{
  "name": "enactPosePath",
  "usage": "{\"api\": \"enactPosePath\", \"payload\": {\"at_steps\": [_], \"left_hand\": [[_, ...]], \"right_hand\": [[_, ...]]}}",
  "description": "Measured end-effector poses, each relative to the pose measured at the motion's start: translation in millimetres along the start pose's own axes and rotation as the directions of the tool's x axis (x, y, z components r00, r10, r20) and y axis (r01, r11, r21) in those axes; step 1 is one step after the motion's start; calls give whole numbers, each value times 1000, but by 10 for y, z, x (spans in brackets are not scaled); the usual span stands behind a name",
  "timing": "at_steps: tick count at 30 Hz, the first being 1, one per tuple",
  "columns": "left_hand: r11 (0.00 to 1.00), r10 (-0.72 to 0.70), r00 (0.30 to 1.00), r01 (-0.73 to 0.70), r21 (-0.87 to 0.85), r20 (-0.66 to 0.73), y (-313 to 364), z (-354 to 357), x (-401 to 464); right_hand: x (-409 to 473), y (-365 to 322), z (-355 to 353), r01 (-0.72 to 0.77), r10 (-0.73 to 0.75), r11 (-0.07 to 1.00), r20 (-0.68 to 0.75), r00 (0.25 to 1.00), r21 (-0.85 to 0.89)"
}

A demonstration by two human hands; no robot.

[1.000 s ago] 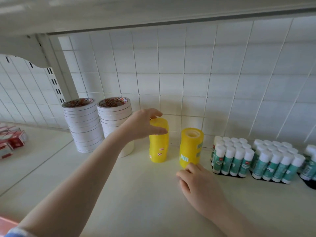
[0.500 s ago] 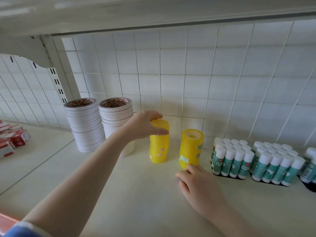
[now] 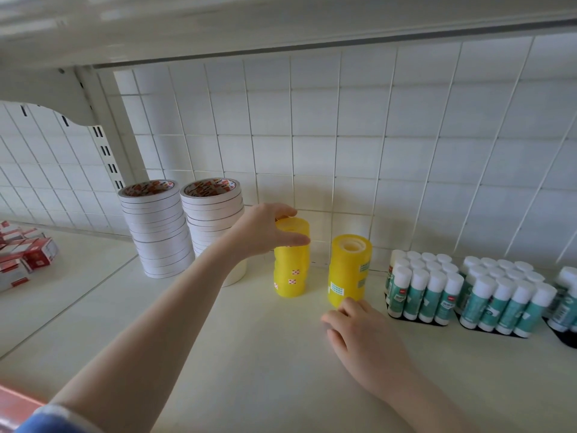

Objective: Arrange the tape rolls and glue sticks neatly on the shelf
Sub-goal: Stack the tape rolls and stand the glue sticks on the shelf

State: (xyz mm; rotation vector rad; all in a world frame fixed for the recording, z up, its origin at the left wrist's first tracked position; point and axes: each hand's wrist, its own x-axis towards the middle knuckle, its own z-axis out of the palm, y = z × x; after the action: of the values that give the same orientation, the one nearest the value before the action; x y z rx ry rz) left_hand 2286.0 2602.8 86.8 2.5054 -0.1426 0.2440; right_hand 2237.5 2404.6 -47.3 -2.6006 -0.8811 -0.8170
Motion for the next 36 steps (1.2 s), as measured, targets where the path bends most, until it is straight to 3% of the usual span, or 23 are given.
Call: {"api": "enactPosePath", "payload": {"at_steps": [10, 17, 20, 23, 25, 31, 36], "left_hand": [[995, -30, 993, 40, 91, -114, 27, 134, -67], [993, 40, 996, -30, 114, -85, 49, 126, -217], [986, 68, 980, -38, 162, -185, 2, 101, -418], [982, 62, 953, -5, 188, -296, -58, 124, -725], [981, 52, 944, 11, 191, -325, -78, 174, -927], [981, 32, 967, 18, 194, -252, -45, 446, -1335], [986, 73, 979, -42, 160, -192, 408, 856, -1512]], "right_hand": [[9, -29, -64, -6, 4, 1000, 77, 997, 25], [-25, -46, -141, -52, 55, 998, 157, 986, -26], [-62, -49, -243, -77, 87, 995, 209, 974, -56], [-89, -6, -420, -104, 142, 987, 382, 913, -119], [-114, 20, -571, -109, 168, 981, 417, 893, -160], [-558, 235, -1029, -304, 389, 907, 304, 870, -290], [-1256, 482, -1527, -461, 542, 799, 130, 830, -387]]}}
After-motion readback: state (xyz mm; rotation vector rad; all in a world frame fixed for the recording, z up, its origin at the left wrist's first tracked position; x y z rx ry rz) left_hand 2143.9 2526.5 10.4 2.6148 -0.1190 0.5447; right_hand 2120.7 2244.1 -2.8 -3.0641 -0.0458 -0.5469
